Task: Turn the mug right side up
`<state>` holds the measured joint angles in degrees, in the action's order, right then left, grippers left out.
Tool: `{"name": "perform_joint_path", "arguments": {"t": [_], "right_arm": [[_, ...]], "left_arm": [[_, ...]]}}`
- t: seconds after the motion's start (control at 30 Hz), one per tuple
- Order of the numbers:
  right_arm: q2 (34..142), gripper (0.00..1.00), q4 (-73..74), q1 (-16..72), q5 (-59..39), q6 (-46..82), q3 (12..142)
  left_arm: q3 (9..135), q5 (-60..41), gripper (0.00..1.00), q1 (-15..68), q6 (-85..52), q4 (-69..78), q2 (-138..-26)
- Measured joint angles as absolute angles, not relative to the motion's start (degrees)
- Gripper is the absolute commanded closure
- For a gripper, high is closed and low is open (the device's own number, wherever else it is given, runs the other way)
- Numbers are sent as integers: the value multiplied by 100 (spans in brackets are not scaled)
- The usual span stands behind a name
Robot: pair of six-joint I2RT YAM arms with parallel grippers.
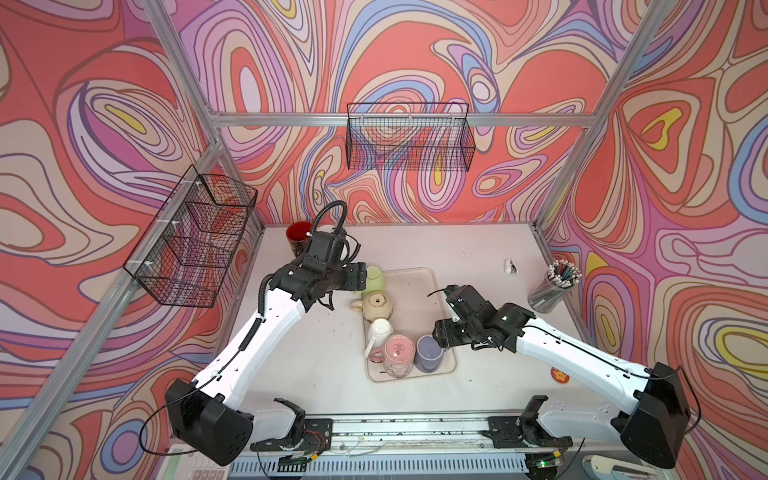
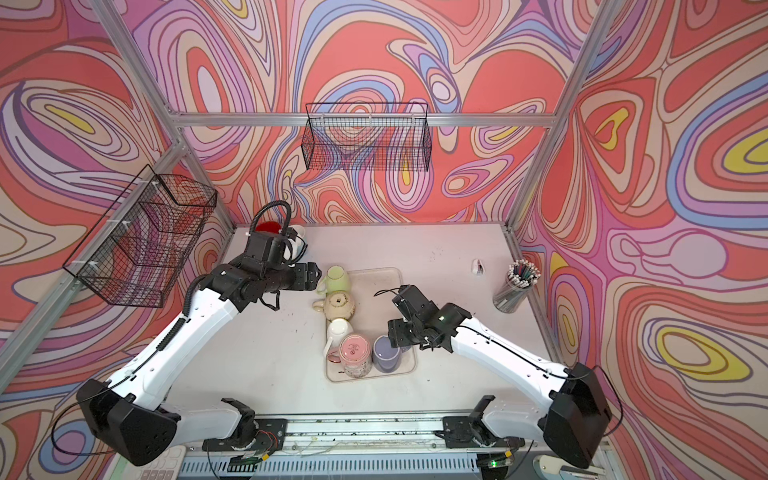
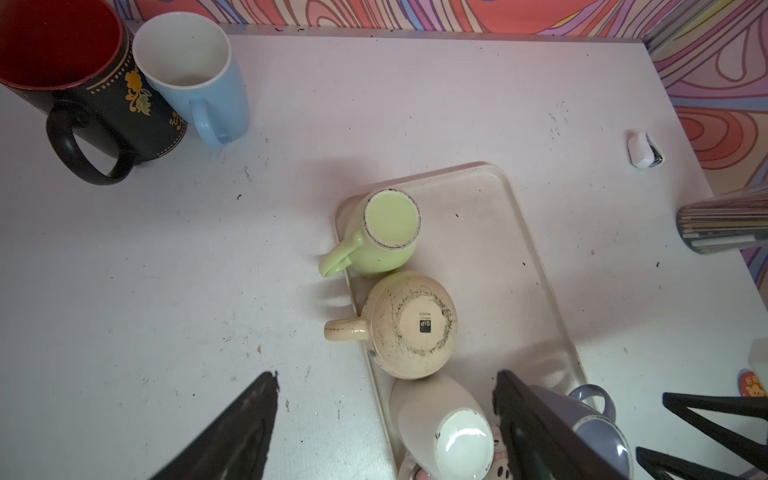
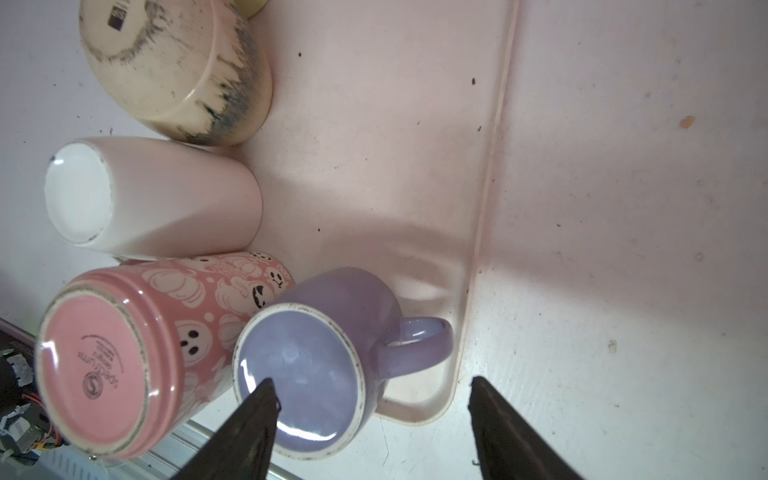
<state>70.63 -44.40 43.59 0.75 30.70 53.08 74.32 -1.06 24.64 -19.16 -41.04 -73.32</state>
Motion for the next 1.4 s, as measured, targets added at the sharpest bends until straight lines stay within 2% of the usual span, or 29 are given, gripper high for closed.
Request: {"name": "perform_joint_path", "arguments": {"t": [0.13, 0.37, 0.53, 0.73, 0.97, 1.4], "right_arm": [[7061, 40, -4456, 4606, 176, 3304, 5157], [6919, 63, -4567, 4866, 287, 3632, 5037], [6707, 68, -4663, 4915, 301, 3719, 5006], [6678, 69, -4696, 5142, 228, 3765, 4851], [6733, 63, -4593, 5419, 165, 3907, 4735], [7682, 64, -4042, 5559, 152, 4239, 4823]], "left_arm": [[7234, -113, 16, 2508, -1911, -4108, -6984], [6888, -104, 15, 2510, -1868, -4104, -6471], [6731, -126, 16, 2512, -1865, -4086, -6464], [6532, -220, 16, 2515, -1865, -4062, -6462], [6493, -285, 16, 2515, -1861, -4016, -6381], [6407, -331, 16, 2515, -1820, -3909, -6160]]}}
